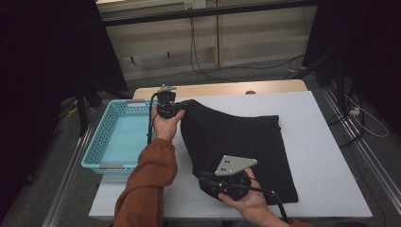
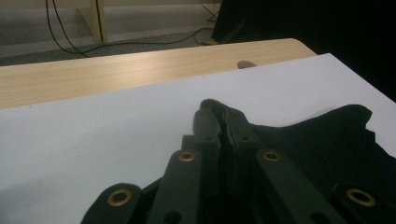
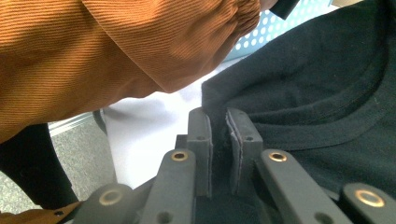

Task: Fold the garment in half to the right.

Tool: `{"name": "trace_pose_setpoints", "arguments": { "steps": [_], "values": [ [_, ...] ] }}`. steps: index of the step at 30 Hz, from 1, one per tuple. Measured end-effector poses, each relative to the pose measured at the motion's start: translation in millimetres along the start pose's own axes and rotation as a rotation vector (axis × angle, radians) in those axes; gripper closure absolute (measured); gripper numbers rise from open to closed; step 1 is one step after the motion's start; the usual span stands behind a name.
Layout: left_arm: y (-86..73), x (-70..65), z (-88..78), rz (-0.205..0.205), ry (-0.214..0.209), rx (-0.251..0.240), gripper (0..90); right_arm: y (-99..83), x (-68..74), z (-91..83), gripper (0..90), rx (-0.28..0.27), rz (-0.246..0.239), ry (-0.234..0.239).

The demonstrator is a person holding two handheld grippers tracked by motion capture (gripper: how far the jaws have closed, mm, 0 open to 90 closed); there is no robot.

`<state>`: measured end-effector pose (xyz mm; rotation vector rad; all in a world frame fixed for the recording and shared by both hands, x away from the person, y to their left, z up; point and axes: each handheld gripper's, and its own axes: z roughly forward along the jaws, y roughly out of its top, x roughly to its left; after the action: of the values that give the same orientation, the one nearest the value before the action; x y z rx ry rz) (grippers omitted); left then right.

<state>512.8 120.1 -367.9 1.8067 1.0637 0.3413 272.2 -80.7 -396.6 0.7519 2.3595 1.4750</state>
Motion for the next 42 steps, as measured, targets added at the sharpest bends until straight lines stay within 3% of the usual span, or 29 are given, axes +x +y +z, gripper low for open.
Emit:
{"name": "trace_pose_setpoints", "arguments": {
  "steps": [11,18,25,42],
  "values": [
    [10.2,7.7,-16.4,-0.035,-0.012,-0.054,85.3,17.7,4.6,-2.0,81.6,-0.05,-0.013,0.016],
    [17.5,7.8,-27.4,-0.017,-0.01,-0.073,85.3,25.4,6.4,0.5,81.6,-0.065,-0.024,0.027],
    [23.2,10.7,-36.1,0.003,0.024,-0.065,85.3,35.0,11.2,3.0,81.6,-0.089,-0.038,0.04],
    [31.7,25.8,-58.7,0.004,0.061,-0.08,85.3,54.9,22.1,14.8,81.6,-0.111,-0.07,0.069]
  ]
}}
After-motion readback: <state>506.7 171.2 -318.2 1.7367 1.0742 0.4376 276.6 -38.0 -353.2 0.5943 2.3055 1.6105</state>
